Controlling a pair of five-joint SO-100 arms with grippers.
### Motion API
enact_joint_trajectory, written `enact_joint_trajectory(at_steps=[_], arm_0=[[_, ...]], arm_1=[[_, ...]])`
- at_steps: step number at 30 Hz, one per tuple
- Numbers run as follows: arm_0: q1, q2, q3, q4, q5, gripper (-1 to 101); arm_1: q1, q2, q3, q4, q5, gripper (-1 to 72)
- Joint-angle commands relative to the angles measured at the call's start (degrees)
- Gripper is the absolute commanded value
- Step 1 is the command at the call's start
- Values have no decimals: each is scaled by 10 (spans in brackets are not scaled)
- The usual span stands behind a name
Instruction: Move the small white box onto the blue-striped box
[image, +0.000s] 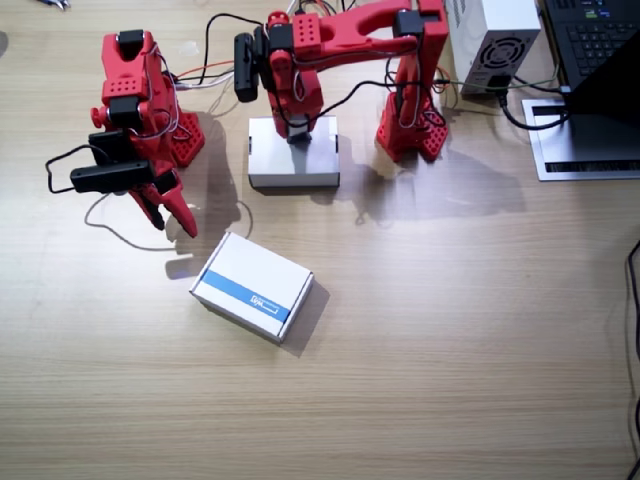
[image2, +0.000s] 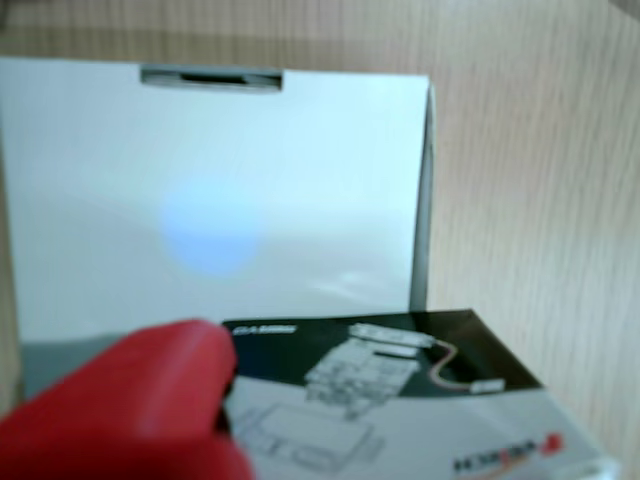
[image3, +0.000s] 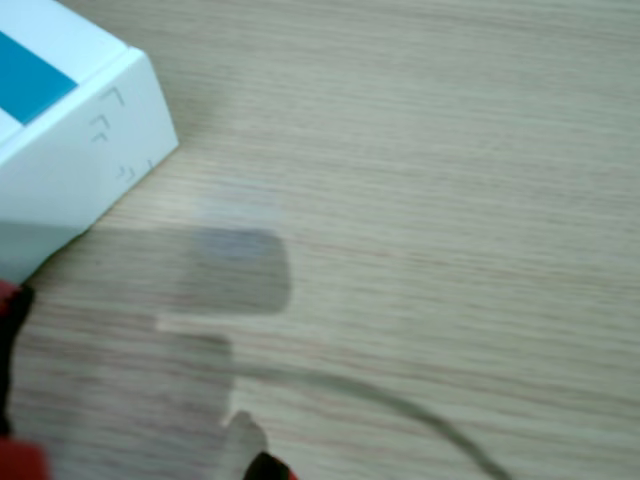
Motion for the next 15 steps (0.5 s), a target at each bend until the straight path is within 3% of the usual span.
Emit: enact_joint_trajectory(at_steps=[1,5,9,15], arm_0=[[-23,13,-62,37,23,84],[-133,-21,-224,110,98,71],[-222,-33,-335,115,176,108],[-363,-207,-555,115,253,125]], arm_1=[[11,13,-11,16,-7,423],[11,13,-11,16,-5,423],[11,14,-11,16,-5,424],[9,14,-11,16,-4,425]])
